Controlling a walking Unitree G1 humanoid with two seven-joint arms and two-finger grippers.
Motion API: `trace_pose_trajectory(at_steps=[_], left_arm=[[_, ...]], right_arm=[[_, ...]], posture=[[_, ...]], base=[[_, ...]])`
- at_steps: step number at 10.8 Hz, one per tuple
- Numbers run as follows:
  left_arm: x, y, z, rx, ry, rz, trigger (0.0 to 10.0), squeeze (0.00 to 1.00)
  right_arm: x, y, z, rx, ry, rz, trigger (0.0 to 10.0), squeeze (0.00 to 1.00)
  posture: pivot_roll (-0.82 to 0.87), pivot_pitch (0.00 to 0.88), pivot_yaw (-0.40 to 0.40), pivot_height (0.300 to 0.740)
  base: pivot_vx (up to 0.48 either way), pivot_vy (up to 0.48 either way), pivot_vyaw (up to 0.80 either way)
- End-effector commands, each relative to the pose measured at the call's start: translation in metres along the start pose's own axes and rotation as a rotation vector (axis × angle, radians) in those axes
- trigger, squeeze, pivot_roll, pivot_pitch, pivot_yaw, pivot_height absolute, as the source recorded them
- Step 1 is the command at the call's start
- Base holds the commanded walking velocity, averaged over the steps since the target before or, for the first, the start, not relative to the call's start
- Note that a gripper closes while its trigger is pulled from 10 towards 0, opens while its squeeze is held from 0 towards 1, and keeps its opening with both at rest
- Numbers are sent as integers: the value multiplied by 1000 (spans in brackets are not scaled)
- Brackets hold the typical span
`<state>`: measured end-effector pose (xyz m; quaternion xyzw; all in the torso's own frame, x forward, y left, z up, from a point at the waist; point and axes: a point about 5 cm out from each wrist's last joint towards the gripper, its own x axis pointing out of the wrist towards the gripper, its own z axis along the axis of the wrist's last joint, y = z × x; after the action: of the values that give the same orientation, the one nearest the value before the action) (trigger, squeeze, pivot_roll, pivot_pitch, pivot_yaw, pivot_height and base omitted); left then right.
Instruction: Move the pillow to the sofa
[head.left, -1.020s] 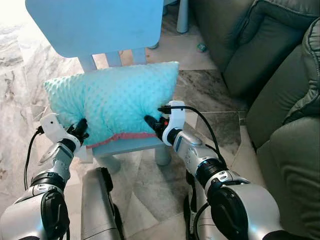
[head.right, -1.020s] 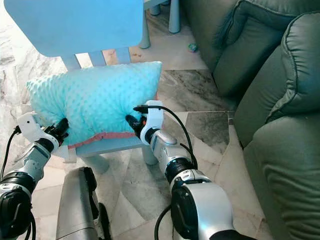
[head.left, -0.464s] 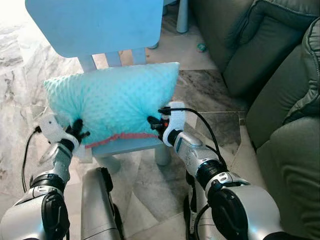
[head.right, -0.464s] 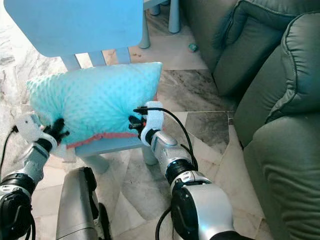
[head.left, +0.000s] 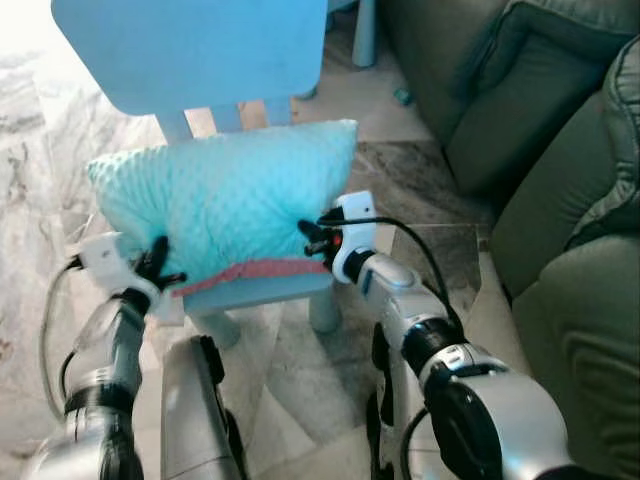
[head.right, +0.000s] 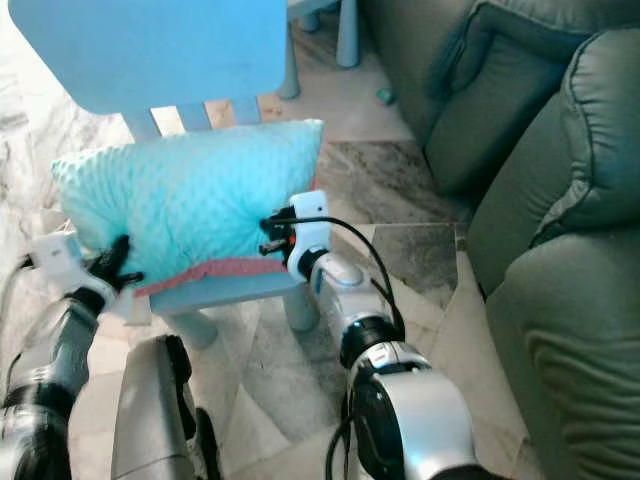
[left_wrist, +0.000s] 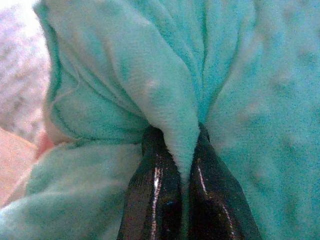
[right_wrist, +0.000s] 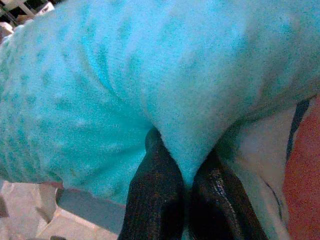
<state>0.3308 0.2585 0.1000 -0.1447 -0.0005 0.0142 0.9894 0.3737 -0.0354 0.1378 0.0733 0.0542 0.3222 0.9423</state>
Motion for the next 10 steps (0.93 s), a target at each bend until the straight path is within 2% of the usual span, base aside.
trace_pose_trajectory(at_steps=[1,3,4,5,6,7,8,10], left_arm=[[-5,2,-1,24,-7,12,0,0],[-30,-3,6,50,-104,79,0,0],[-41,-15,9,41,-149,77,0,0],[-56,-36,6,36,-160,47,0,0],[-63,-44,5,31,-159,37,0,0],[-78,-60,0,76,-158,3,0,0],[-83,-61,-3,60,-143,22,0,0],[-98,-56,-8,120,-108,31,0,0]], right_arm=[[1,7,-1,-20,-9,34,0,0],[-7,6,3,-91,-122,15,0,0],[-13,4,5,-125,-155,-5,0,0],[-24,-4,4,-148,-185,-59,0,0],[-29,-6,3,-168,-195,-82,0,0],[-46,-18,-5,-202,-187,-156,0,0],[-53,-23,-6,-226,-187,-185,0,0],[-69,-41,-1,-297,-184,-262,0,0]], posture=[[-95,160,31,487],[-109,61,40,487],[-114,38,44,487],[-112,0,45,487],[-112,0,44,487],[-124,0,41,487],[-127,0,41,487],[-133,0,36,487]], base=[[0,0,0],[0,0,0],[0,0,0],[0,0,0],[0,0,0],[0,0,0],[0,0,0],[0,0,0]])
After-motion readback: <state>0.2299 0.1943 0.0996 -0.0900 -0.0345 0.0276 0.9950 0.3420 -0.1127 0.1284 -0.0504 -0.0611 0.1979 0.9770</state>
